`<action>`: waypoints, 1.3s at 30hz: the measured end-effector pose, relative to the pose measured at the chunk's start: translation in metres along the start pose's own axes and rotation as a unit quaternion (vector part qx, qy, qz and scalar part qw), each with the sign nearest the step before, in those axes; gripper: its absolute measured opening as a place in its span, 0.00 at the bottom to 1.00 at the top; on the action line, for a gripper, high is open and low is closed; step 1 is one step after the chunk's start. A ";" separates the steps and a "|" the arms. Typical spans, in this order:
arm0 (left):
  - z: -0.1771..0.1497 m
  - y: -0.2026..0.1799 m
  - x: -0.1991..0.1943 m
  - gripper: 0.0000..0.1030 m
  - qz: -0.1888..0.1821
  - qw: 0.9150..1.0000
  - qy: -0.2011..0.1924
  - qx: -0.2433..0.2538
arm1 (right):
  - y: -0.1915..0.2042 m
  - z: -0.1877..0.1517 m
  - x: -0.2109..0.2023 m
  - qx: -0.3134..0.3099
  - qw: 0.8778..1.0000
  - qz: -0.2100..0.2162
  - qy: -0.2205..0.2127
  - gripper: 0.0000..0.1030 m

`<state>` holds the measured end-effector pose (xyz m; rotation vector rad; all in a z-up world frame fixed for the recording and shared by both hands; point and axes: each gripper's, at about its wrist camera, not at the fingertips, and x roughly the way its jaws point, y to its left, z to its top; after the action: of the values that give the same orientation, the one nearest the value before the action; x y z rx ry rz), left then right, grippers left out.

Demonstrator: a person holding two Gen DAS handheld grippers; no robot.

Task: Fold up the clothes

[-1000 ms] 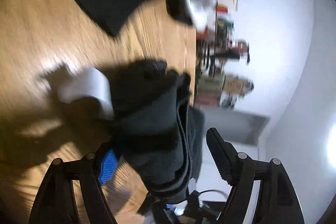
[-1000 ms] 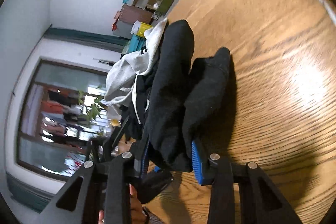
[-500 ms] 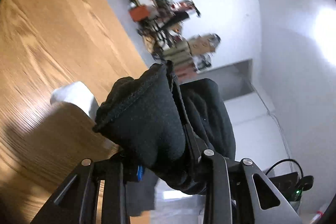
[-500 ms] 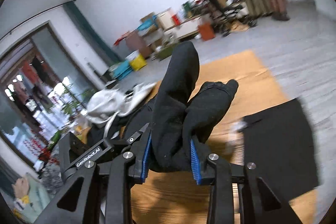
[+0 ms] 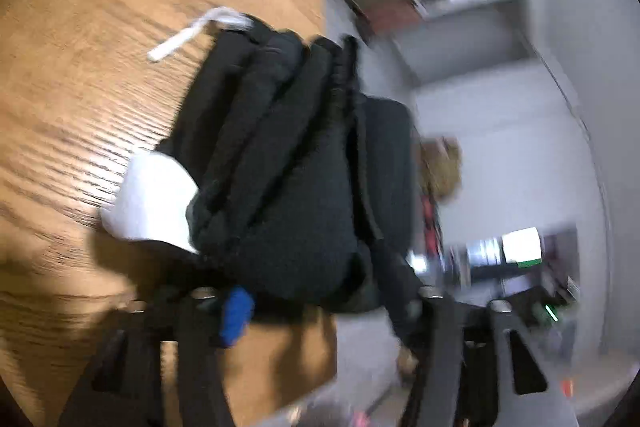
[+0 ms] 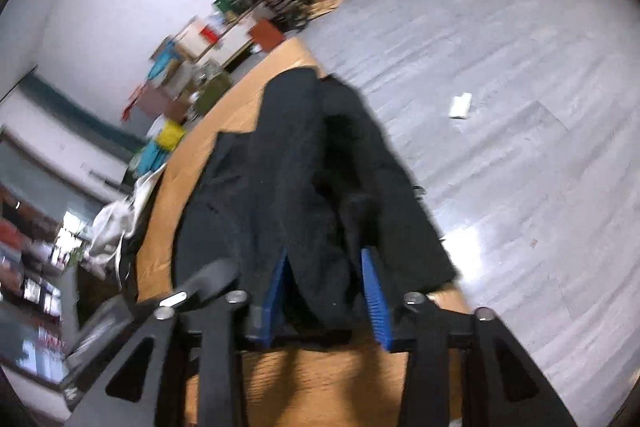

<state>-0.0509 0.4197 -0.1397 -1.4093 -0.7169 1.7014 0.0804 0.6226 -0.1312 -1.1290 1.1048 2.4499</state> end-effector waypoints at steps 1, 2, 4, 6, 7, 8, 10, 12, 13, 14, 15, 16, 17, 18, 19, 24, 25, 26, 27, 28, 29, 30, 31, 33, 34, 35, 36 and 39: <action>0.004 0.000 -0.013 0.64 -0.015 1.000 0.010 0.016 | -0.001 0.001 -0.007 -0.004 1.000 -0.008 -0.007 0.50; 0.008 -0.002 -0.026 0.64 -0.020 0.999 0.012 0.034 | -0.002 0.001 -0.014 -0.008 1.000 -0.017 -0.014 0.51; 0.021 -0.013 -0.046 0.64 0.003 0.997 0.006 0.079 | 0.007 0.006 -0.033 -0.042 0.996 -0.058 -0.048 0.51; 0.030 -0.034 -0.054 0.28 0.055 0.990 -0.005 0.131 | 0.028 0.011 -0.046 -0.085 0.990 -0.076 -0.082 0.45; 0.029 -0.044 -0.055 0.22 0.064 0.986 -0.008 0.152 | 0.040 0.015 -0.051 -0.105 0.987 -0.077 -0.097 0.42; 0.032 -0.058 -0.055 0.18 0.068 0.982 -0.006 0.175 | 0.052 0.018 -0.053 -0.115 0.986 -0.067 -0.103 0.39; 0.028 -0.084 -0.052 0.12 0.078 0.973 -0.018 0.216 | 0.069 0.029 -0.045 -0.133 0.985 -0.058 -0.094 0.30; 0.032 -0.110 -0.043 0.12 0.105 0.959 -0.048 0.259 | 0.080 0.038 -0.029 -0.149 0.983 -0.068 -0.087 0.26; 0.031 -0.115 -0.032 0.12 0.128 0.951 -0.061 0.276 | 0.083 0.042 -0.017 -0.149 0.982 -0.073 -0.084 0.26; 0.029 -0.117 -0.019 0.12 0.155 0.941 -0.073 0.291 | 0.085 0.047 -0.005 -0.149 0.982 -0.078 -0.082 0.25; 0.030 -0.112 -0.003 0.12 0.181 0.936 -0.069 0.294 | 0.082 0.052 0.008 -0.136 0.985 -0.074 -0.075 0.24; 0.034 -0.100 0.016 0.12 0.205 0.936 -0.048 0.282 | 0.080 0.056 0.020 -0.123 0.988 -0.070 -0.068 0.24; 0.036 -0.079 0.033 0.10 0.229 0.939 -0.020 0.257 | 0.075 0.059 0.029 -0.116 0.988 -0.075 -0.063 0.24; 0.036 -0.063 0.043 0.09 0.234 0.942 -0.013 0.241 | 0.071 0.061 0.037 -0.109 0.989 -0.080 -0.057 0.23; 0.031 -0.056 0.039 0.09 0.223 0.944 -0.027 0.243 | 0.066 0.064 0.045 -0.102 0.990 -0.085 -0.052 0.21; 0.015 -0.051 0.025 0.09 0.208 0.942 -0.062 0.254 | 0.053 0.067 0.066 -0.094 0.990 -0.097 -0.031 0.14; 0.015 -0.051 0.026 0.09 0.209 0.943 -0.061 0.252 | 0.056 0.066 0.068 -0.104 0.988 -0.107 -0.031 0.14; 0.017 -0.053 0.025 0.09 0.207 0.944 -0.053 0.252 | 0.060 0.065 0.067 -0.114 0.987 -0.113 -0.031 0.15; 0.020 -0.055 0.019 0.09 0.198 0.948 -0.035 0.246 | 0.064 0.064 0.066 -0.124 0.985 -0.119 -0.032 0.16; 0.026 -0.055 0.014 0.09 0.185 0.954 -0.020 0.235 | 0.066 0.061 0.056 -0.118 0.986 -0.110 -0.044 0.16; 0.034 -0.055 0.008 0.13 0.171 0.960 -0.007 0.222 | 0.069 0.057 0.045 -0.113 0.987 -0.102 -0.056 0.19; 0.035 -0.056 -0.006 0.28 0.154 0.962 -0.005 0.223 | 0.072 0.054 0.034 -0.108 0.987 -0.093 -0.068 0.28; 0.032 -0.058 -0.023 0.41 0.136 0.964 -0.008 0.230 | 0.078 0.042 0.018 -0.119 0.985 -0.084 -0.088 0.34; 0.024 -0.059 -0.051 0.72 0.117 0.960 -0.031 0.254 | 0.091 0.015 -0.014 -0.144 0.979 -0.080 -0.119 0.43; 0.018 -0.058 -0.064 0.72 0.108 0.957 -0.046 0.266 | 0.094 0.005 -0.018 -0.149 0.979 -0.079 -0.115 0.43; 0.012 -0.058 -0.075 0.72 0.106 0.954 -0.052 0.275 | 0.096 -0.005 -0.022 -0.153 0.979 -0.078 -0.111 0.43; 0.008 -0.056 -0.081 0.72 0.109 0.953 -0.049 0.279 | 0.096 -0.018 -0.024 -0.150 0.980 -0.077 -0.106 0.43; -0.002 -0.052 -0.091 0.72 0.120 0.950 -0.045 0.285 | 0.096 -0.047 -0.031 -0.143 0.980 -0.091 -0.103 0.43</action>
<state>-0.0318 0.3692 -0.0498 -1.0391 -0.0697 1.9628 0.0818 0.5261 -0.0762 -0.9698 0.5773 2.5613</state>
